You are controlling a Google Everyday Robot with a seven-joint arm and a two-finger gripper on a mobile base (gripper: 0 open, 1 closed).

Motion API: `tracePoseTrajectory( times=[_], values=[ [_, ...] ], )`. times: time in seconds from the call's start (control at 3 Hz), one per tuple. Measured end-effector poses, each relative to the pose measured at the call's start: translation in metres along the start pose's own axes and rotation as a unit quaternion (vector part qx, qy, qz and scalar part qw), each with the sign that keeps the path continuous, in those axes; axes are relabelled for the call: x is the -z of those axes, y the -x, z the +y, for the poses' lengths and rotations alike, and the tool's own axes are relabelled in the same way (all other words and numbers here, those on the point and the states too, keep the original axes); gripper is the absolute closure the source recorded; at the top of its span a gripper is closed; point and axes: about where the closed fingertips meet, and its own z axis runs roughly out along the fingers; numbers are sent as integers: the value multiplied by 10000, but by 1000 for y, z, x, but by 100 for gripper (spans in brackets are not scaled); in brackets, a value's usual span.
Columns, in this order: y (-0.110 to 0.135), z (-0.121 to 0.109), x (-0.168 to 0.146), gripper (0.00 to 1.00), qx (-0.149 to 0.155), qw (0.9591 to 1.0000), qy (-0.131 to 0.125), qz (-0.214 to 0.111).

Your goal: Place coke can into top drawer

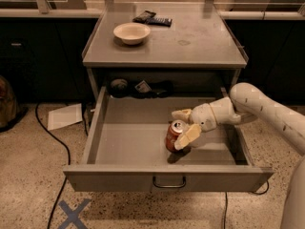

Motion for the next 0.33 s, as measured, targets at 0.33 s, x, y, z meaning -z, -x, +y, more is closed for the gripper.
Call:
tracePoseTrajectory(
  times=[0.33],
  values=[
    [0, 0, 0, 0, 0, 10000, 0, 0]
  ],
)
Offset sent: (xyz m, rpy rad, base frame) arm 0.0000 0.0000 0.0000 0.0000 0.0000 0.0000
